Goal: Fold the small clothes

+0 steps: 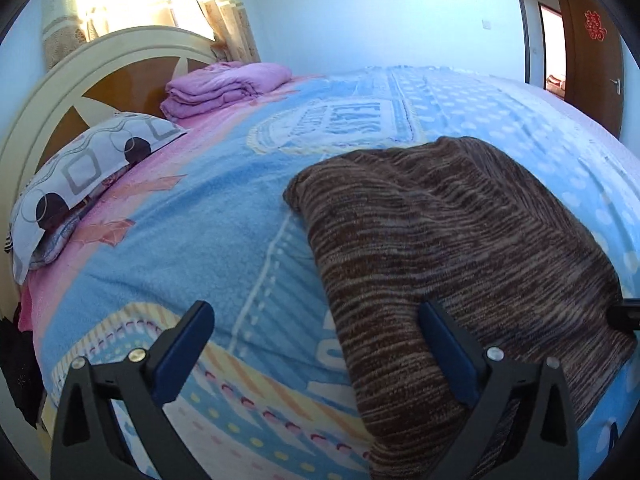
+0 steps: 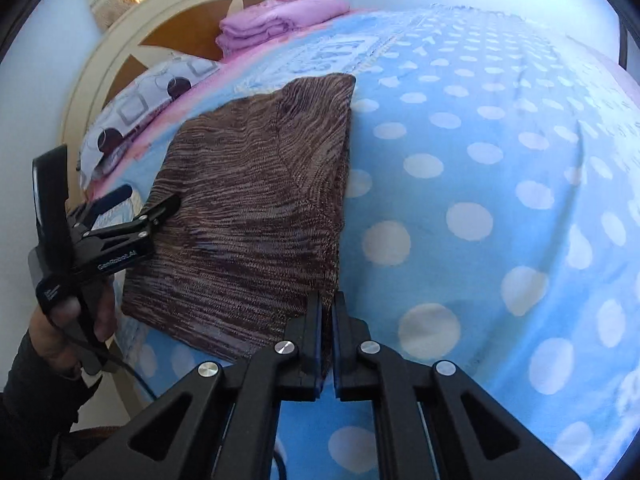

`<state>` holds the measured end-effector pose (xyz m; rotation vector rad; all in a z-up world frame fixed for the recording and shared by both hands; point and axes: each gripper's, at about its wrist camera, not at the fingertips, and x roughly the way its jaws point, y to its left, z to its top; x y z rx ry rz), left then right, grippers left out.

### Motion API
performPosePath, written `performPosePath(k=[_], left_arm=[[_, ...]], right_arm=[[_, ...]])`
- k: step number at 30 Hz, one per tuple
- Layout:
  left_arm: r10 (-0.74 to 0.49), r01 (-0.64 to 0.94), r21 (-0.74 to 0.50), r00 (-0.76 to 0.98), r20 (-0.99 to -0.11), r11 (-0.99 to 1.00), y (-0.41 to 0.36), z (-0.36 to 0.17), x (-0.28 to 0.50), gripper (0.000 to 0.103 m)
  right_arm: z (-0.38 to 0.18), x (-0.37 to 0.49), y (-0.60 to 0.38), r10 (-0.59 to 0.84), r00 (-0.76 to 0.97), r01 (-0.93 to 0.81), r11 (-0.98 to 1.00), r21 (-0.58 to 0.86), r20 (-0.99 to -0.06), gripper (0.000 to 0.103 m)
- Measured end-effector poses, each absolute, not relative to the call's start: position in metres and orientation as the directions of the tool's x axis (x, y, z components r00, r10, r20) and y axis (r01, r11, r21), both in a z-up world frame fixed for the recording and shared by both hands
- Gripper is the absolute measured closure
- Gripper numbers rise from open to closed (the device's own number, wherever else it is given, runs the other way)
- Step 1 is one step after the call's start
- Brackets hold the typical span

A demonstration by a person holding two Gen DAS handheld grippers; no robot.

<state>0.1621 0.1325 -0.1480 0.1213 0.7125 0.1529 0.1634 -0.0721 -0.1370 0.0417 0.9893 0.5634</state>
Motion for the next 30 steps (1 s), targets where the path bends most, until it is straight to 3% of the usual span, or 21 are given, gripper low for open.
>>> performPosePath(k=[2,5,9,13,21,30], left_arm=[[0.178,-0.101,0.156,0.748,-0.640,0.983,0.135,-0.147,0.161,0.000],[0.181,-0.114,0.145,0.744,-0.644,0.983,0.135,-0.147,0.161,0.000],[0.189,-0.120,0.150,0.746,-0.638,0.981,0.133,-0.149,0.161,0.000],[0.161,-0.115,0.114,0.743,-0.650,0.987,0.137,-0.150,0.161,0.000],[0.135,-0.111,0.078,0.730,-0.670,0.991,0.141,-0.145,0.158,0.000],[0.107,-0.078,0.075,0.788,-0.606,0.994,0.138,-0.091,0.111,0.000]], right_arm=[[-0.128,0.160,-0.074,0.462,0.453,-0.414,0.866,0.279,-0.762,0.098],[-0.100,0.151,-0.067,0.427,0.581,-0.415,0.888,0.200,-0.693,0.073],[-0.090,0.160,-0.033,0.508,0.537,-0.535,0.823,0.194,-0.674,0.072],[-0.127,0.190,-0.019,0.460,0.465,-0.493,0.844,0.211,-0.756,0.071],[-0.122,0.181,-0.033,0.489,0.464,-0.468,0.843,0.264,-0.739,0.071],[-0.054,0.119,-0.044,0.460,0.625,-0.462,0.869,0.176,-0.630,0.051]])
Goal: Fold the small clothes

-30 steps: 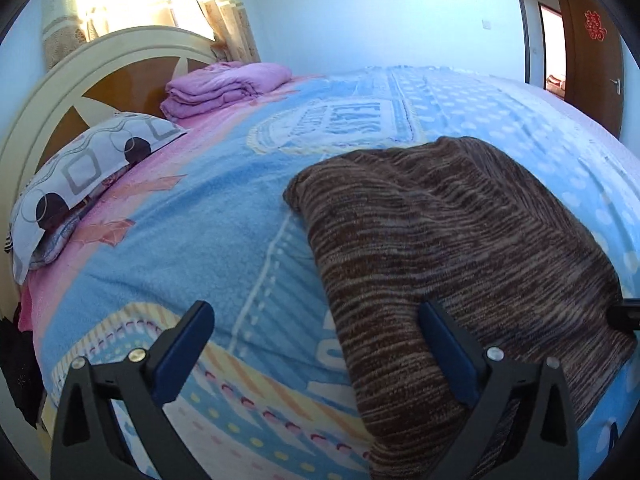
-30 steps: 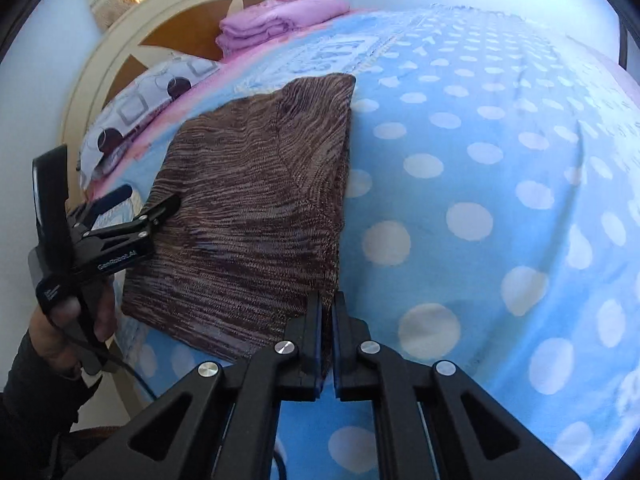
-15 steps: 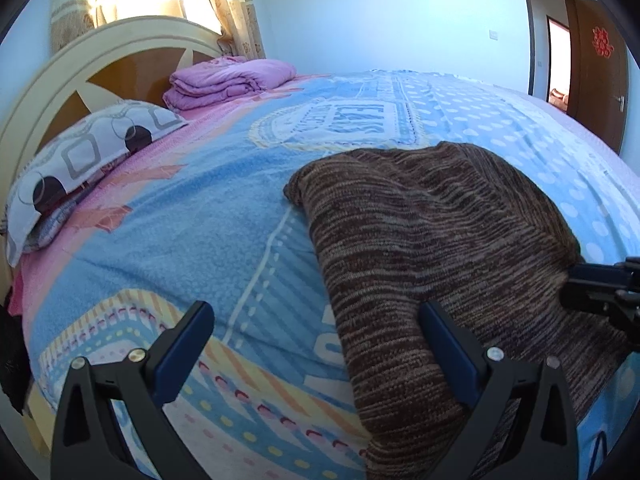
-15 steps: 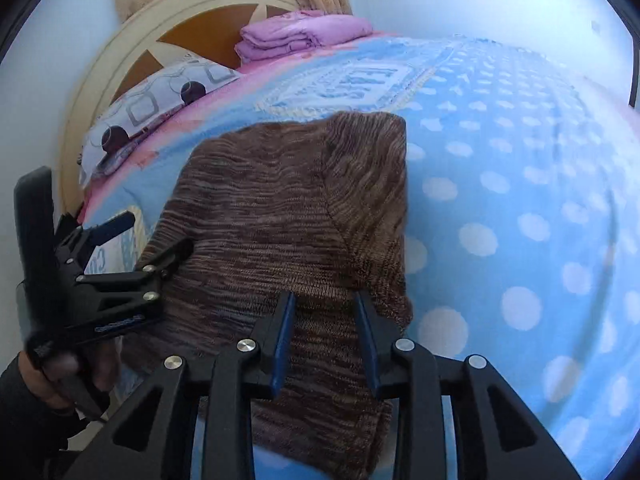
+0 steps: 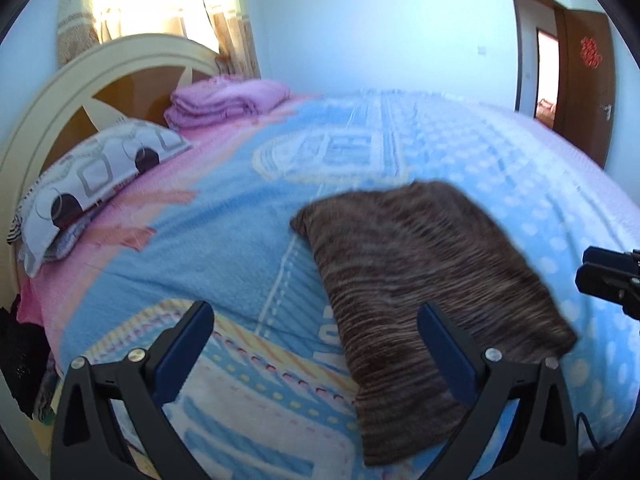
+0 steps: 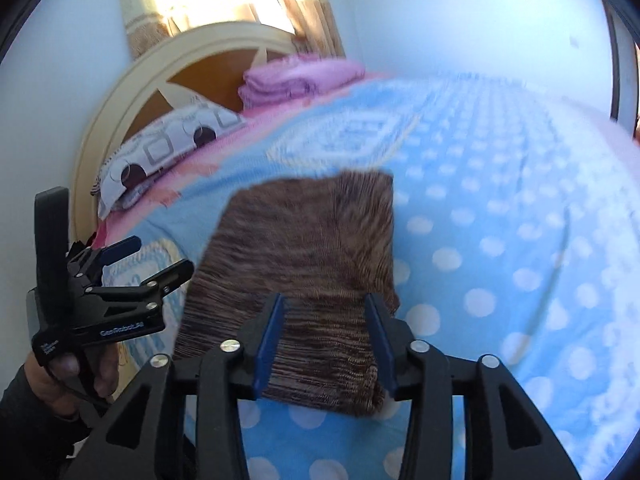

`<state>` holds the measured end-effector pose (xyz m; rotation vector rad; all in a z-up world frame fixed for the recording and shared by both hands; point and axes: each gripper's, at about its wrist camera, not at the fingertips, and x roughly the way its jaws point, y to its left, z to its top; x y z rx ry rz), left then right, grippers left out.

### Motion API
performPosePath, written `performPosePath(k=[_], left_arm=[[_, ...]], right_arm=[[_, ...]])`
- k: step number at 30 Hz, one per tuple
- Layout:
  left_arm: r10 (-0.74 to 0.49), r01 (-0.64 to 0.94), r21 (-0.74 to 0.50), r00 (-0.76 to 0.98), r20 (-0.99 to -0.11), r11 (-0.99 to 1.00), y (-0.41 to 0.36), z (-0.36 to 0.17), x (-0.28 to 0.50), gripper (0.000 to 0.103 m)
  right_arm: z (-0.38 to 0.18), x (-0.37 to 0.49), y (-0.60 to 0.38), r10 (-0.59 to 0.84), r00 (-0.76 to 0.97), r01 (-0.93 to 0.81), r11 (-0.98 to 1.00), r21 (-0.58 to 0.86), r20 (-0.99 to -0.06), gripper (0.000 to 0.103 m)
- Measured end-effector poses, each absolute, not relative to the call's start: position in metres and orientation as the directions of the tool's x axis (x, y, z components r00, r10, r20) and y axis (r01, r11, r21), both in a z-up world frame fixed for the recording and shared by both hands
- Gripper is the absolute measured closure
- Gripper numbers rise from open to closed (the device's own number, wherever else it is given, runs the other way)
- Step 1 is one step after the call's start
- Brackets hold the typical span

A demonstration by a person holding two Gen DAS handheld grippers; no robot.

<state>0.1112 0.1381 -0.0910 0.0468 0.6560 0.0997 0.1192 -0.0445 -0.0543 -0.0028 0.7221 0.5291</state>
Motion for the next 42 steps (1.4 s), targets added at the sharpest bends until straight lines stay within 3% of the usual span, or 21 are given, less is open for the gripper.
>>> performPosePath(k=[3,11,42], left_arm=[[0.102,-0.077,0.068,0.814,-0.572,0.995,0.138,-0.073,0.100,0.000],[0.086,-0.063,0.061,0.839,-0.537,0.996,0.135,-0.057,0.091,0.000],[0.085,-0.062,0.061,0.843,-0.532,0.996,0.134,-0.055,0.088,0.000]], right_arm=[[-0.035,0.103,-0.046,0.444,0.680,-0.460,0.878,0.132,-0.584,0.044],[-0.016,0.084,-0.048,0.441,0.721,-0.460,0.882,0.107,-0.535,0.043],[-0.016,0.078,-0.049,0.447,0.728,-0.448,0.884,0.132,-0.520,0.042]])
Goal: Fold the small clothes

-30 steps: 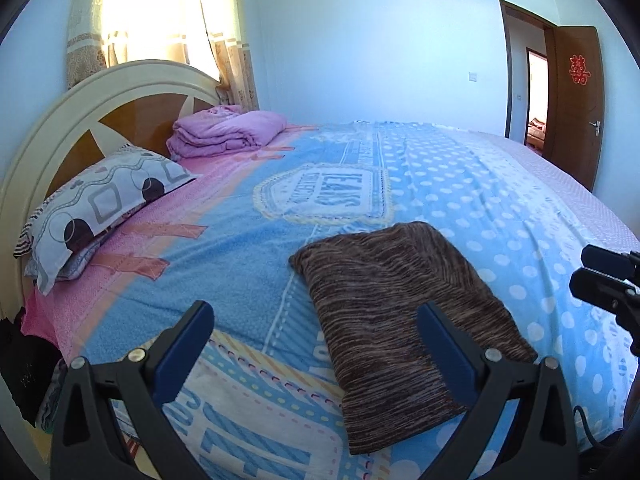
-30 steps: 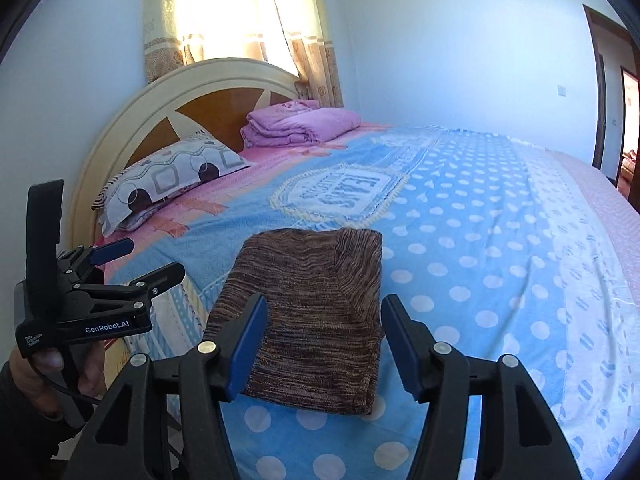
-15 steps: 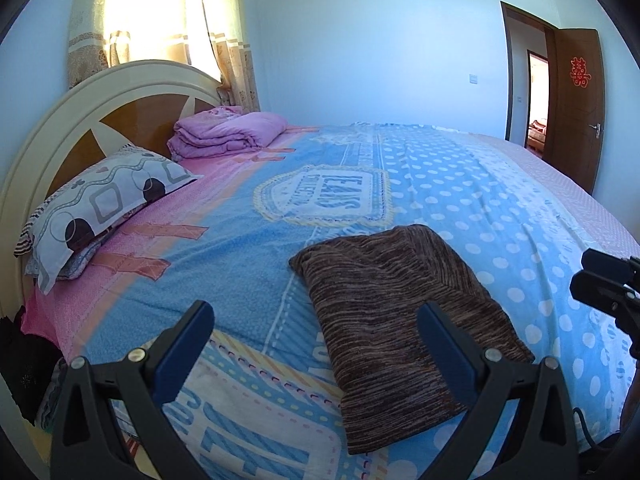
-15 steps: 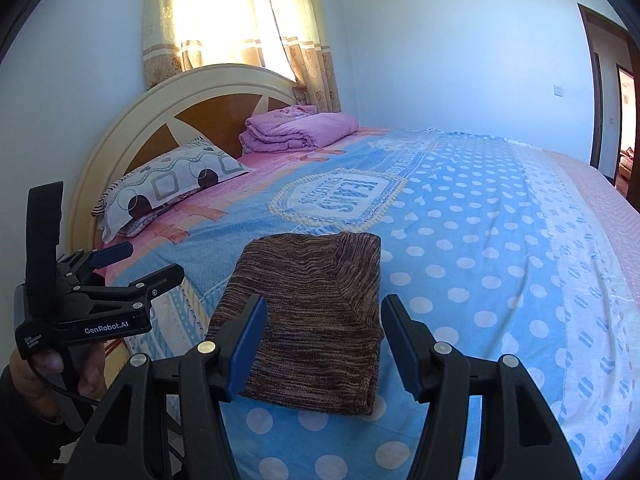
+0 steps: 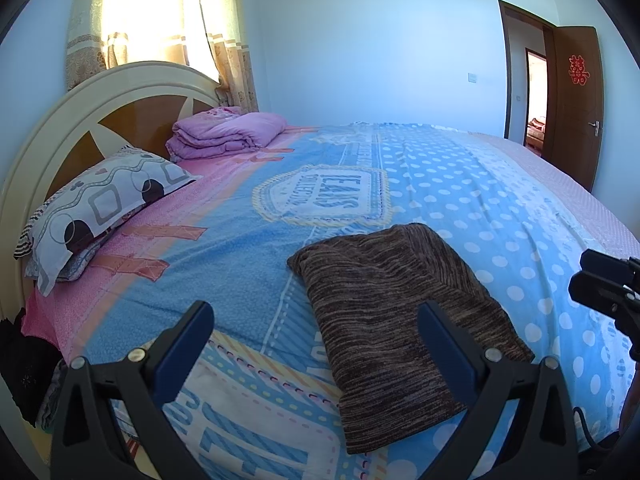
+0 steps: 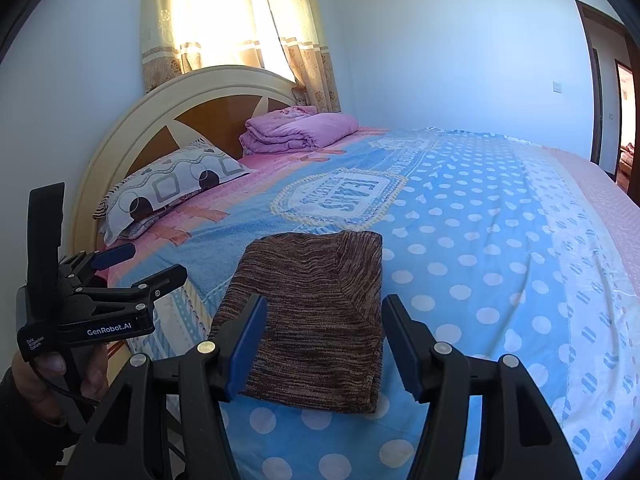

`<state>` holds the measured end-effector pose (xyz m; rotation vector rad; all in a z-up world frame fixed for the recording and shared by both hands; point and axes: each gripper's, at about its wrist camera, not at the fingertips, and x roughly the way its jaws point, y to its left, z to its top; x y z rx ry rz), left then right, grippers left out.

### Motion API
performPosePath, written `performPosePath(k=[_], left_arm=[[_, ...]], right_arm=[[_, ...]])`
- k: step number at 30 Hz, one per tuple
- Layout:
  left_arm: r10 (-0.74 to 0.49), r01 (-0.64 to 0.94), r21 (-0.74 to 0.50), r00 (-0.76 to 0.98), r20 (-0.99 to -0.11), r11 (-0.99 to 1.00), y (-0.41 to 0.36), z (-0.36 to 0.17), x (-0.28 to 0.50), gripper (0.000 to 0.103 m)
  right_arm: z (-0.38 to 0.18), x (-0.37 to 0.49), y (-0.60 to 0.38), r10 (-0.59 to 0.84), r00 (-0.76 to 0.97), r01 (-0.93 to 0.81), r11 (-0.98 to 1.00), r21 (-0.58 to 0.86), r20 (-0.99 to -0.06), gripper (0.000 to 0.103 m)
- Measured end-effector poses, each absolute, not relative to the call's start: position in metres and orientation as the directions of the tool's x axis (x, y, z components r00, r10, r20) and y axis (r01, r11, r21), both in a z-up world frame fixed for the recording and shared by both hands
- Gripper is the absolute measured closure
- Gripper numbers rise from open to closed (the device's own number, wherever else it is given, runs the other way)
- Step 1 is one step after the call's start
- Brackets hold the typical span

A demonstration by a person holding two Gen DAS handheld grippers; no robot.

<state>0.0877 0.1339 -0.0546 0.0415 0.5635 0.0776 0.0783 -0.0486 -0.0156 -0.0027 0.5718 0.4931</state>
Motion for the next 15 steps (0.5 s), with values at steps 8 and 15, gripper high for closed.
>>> performPosePath(k=[8,15], left_arm=[[0.079,-0.056,0.059,0.843,-0.531,0.997,0.132,-0.055,0.088,0.000],[0.071,-0.047,0.059,0.854,-0.516,0.997,0.130,-0.050,0.083,0.000]], right_arm=[[-0.014,0.077,-0.051,0.447,0.747,-0.439,0.887,0.141,-0.492,0.042],[-0.006,0.071,-0.060,0.449,0.779,-0.426,0.891,0.157,-0.438,0.042]])
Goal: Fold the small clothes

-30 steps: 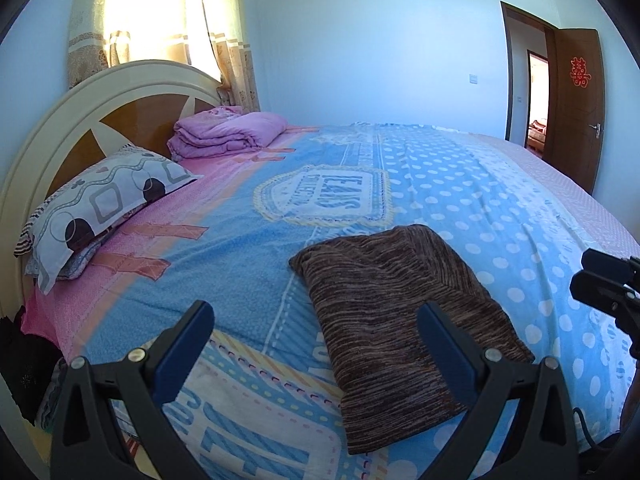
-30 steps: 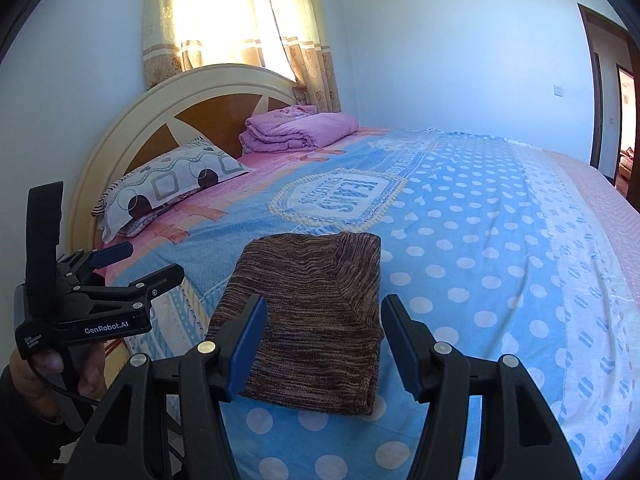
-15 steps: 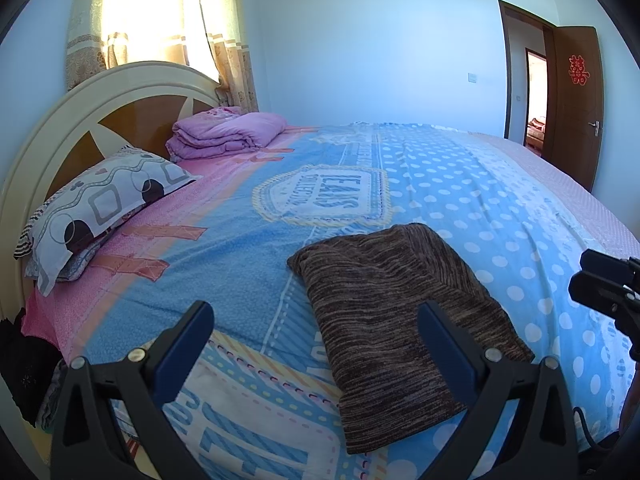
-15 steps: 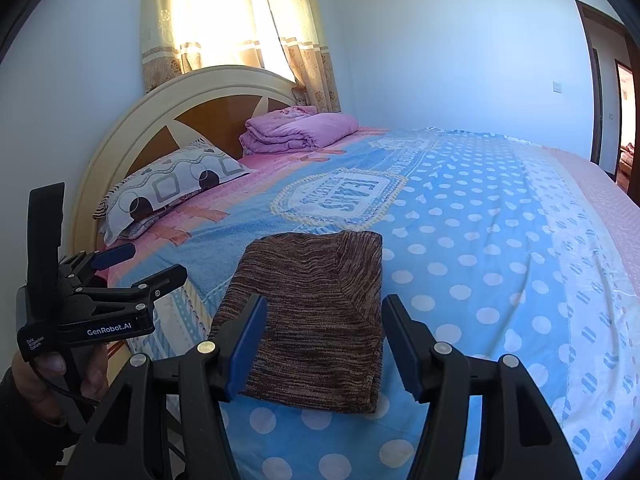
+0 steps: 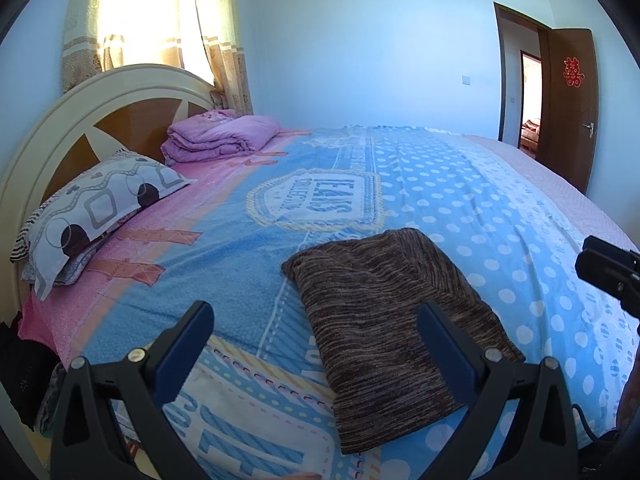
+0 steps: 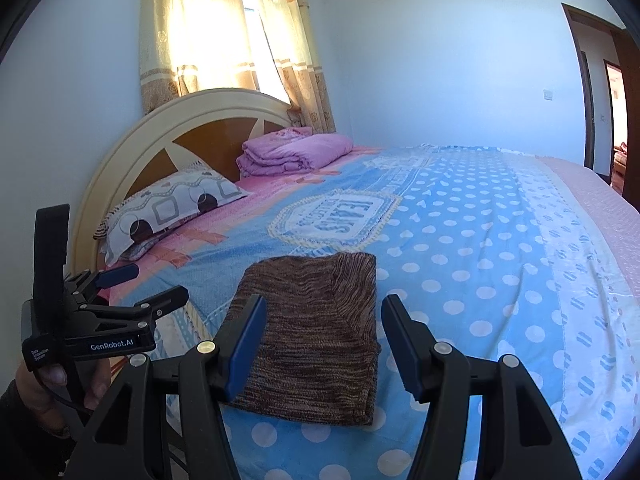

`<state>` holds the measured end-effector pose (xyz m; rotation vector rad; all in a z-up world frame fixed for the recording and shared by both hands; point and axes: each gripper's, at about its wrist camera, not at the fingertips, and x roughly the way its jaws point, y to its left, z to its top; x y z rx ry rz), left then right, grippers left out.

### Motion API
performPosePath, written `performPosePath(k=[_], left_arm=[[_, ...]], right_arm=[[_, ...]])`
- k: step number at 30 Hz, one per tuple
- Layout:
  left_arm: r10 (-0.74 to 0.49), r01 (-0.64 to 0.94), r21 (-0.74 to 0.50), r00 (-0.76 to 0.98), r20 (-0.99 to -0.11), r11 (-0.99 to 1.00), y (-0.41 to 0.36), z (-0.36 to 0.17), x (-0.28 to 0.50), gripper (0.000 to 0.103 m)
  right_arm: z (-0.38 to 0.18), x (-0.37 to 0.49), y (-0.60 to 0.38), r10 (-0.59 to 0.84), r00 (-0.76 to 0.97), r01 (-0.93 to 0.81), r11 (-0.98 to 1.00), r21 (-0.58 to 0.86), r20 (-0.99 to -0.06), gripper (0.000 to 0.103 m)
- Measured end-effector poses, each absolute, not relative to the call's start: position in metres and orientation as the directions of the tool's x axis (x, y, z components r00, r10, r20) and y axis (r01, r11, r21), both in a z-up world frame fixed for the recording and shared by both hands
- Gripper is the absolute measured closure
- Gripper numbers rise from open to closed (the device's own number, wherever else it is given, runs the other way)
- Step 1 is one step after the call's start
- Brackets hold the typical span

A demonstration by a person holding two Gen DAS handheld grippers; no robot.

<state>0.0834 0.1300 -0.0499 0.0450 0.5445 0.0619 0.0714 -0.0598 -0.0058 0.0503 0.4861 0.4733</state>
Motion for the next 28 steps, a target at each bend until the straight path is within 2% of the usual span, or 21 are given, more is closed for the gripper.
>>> performPosePath(k=[28], left_arm=[[0.132,-0.107,0.078,0.859,-0.494,0.991,0.150,-0.044,0.087,0.000]], right_arm=[[-0.007,0.069,-0.053,0.469,0.764,-0.451,0.879,0.155,-0.442,0.042]])
